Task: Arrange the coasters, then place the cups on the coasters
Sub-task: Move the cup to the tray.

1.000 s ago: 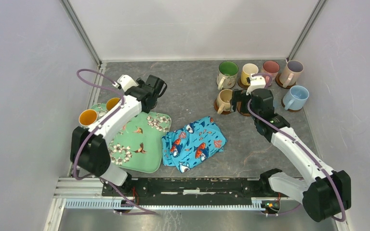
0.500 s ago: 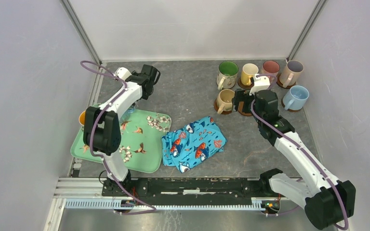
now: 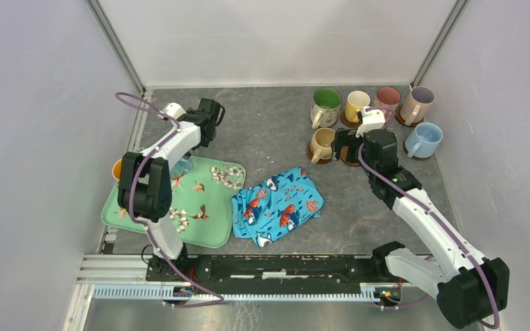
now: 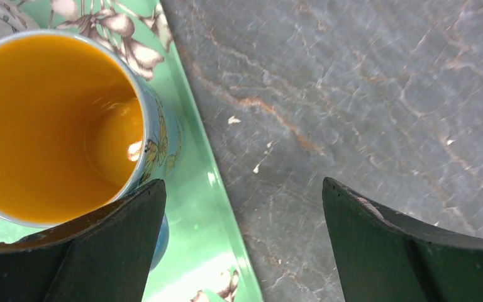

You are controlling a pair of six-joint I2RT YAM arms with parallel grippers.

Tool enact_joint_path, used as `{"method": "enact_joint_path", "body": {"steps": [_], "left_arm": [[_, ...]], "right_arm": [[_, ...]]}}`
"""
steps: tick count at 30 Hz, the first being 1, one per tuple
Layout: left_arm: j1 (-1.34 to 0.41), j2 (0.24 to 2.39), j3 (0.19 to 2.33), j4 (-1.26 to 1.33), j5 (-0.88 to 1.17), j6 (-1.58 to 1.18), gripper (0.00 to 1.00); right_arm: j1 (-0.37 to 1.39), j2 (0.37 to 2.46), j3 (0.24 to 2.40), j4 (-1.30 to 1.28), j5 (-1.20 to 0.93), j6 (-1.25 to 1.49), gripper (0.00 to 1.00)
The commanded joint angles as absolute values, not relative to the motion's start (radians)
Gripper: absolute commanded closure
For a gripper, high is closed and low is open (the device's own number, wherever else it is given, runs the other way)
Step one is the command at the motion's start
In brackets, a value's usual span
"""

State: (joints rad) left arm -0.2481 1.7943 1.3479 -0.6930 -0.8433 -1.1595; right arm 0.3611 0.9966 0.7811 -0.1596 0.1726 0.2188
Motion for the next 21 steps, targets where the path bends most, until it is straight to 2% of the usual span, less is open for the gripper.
{"method": "enact_joint_path", "body": {"steps": [1, 21], "left_arm": [[-0.245, 1.732, 1.332, -0.696, -0.841, -1.123, 0.0], [-0.247, 1.413, 1.025, -0.764, -0.717, -1.079, 0.0]], "right_arm": [[0.372, 1.004, 0.777, -0.116, 0.162, 0.214, 0.02], [0.413, 1.054, 0.765, -0.064, 0.164, 0.229, 0.02]]}}
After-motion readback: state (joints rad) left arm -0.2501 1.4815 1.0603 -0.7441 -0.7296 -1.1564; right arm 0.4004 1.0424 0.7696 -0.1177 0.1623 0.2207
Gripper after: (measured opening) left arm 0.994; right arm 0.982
